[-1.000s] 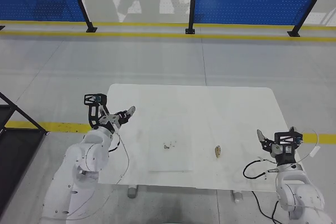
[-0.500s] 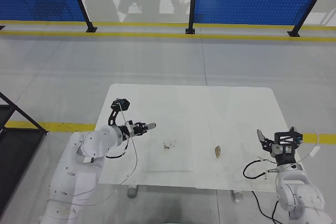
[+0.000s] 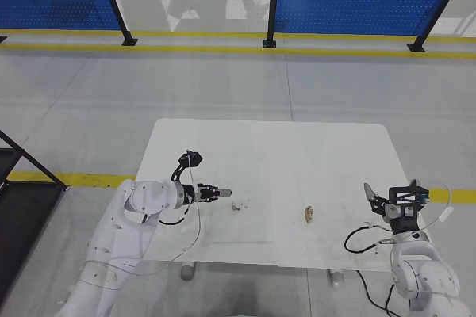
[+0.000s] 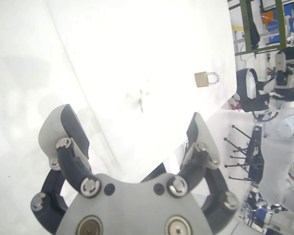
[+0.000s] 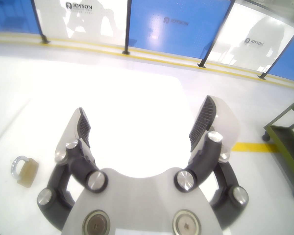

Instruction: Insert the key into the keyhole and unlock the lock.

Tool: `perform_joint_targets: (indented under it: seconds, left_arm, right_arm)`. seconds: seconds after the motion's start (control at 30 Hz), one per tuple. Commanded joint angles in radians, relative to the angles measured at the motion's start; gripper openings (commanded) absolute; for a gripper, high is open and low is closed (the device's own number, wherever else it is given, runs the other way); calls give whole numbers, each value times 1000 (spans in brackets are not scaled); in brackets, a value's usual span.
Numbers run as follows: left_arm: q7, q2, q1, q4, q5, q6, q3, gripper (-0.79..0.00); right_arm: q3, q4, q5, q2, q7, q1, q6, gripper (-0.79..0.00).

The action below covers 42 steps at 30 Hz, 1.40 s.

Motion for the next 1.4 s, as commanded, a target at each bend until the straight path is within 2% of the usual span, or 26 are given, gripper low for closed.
perform_joint_targets:
  seconds: [0.0,0.33,0.4,0.47,0.6,1.07,1.33,1.37]
  left_arm:
    - [9,-3,-29,33,19,2,35,0]
    - [26,-21,-109,137,-33,-23,150,0]
    - [30,-22,-113,147,-34,-27,164,-55]
    - [22,-23,-113,149,-44,-30,174,-225]
    - [15,-20,-105,144,-42,-32,183,-403]
    - [16,-12,-97,151,-28,-22,212,-443]
    - [25,-12,-117,177,-37,-19,228,-588]
    - [24,-12,-119,179,-38,-19,230,-656]
  right_arm:
    - [0,0,0,0,0,0,0,0]
    - [0,0,0,0,0,0,0,0]
    - [0,0,0,0,0,0,0,0]
    - [0,0,0,0,0,0,0,0]
    - [0,0,0,0,0,0,0,0]
    - [0,0,0,0,0,0,0,0]
    - [0,0,0,0,0,0,0,0]
    - [0,0,0,0,0,0,0,0]
